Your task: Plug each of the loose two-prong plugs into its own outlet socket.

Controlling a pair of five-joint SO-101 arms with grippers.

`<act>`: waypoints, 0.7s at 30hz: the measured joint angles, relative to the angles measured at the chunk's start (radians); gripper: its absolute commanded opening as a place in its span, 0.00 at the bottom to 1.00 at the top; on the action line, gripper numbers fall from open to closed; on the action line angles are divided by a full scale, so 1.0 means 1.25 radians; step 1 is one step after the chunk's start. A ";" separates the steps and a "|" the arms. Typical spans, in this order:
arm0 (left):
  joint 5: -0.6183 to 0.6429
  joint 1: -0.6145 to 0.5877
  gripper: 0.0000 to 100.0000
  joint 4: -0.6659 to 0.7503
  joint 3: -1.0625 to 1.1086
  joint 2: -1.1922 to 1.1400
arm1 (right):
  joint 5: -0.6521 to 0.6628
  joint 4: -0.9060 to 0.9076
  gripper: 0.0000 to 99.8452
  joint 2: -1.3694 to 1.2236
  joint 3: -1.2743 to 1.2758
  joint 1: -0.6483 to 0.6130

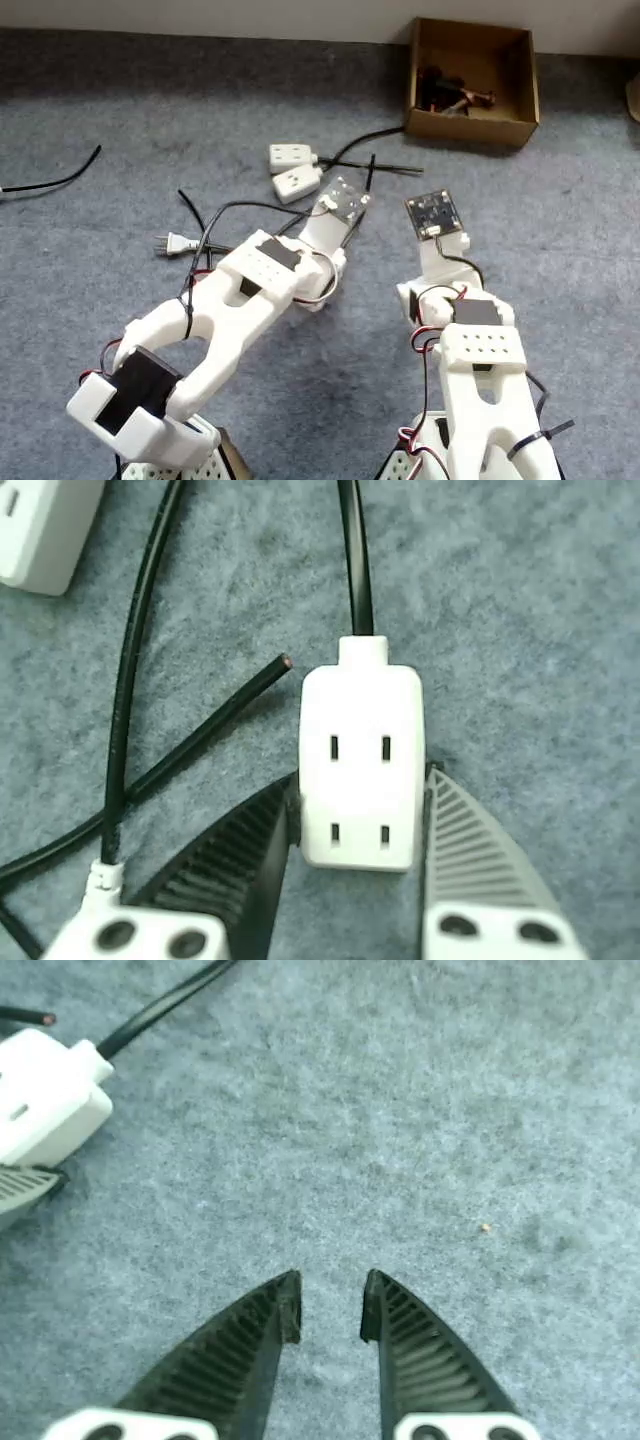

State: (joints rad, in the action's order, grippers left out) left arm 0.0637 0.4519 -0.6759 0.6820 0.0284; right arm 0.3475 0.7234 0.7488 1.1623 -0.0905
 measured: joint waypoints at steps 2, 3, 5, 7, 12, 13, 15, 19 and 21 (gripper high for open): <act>0.037 -0.001 0.16 -0.011 -0.006 0.000 | 0.000 0.000 0.11 0.000 0.000 0.000; 0.058 -0.001 0.16 -0.016 -0.010 0.000 | 0.000 0.000 0.11 0.000 0.000 0.000; 0.106 0.001 0.16 -0.028 -0.018 0.000 | 0.000 0.000 0.11 0.000 0.000 0.000; 0.135 0.002 0.16 -0.041 -0.023 0.000 | 0.000 0.000 0.11 0.000 0.000 0.000; 0.162 0.023 0.16 -0.075 -0.023 0.000 | 0.000 0.000 0.11 0.000 0.000 0.000; 0.162 0.032 0.16 -0.083 -0.023 0.000 | 0.000 0.000 0.11 0.000 0.000 0.000; 0.163 0.049 0.20 -0.095 -0.023 0.000 | 0.000 0.000 0.11 0.000 0.000 0.000; 0.163 0.063 0.28 -0.098 -0.023 0.000 | 0.000 0.000 0.11 0.000 0.000 0.000; 0.163 0.061 0.28 -0.107 -0.023 0.000 | 0.000 0.000 0.11 0.000 0.000 0.000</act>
State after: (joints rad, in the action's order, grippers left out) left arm 0.2677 0.5286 -0.8094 0.6529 0.0284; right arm 0.3475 0.7234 0.7488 1.1623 -0.0905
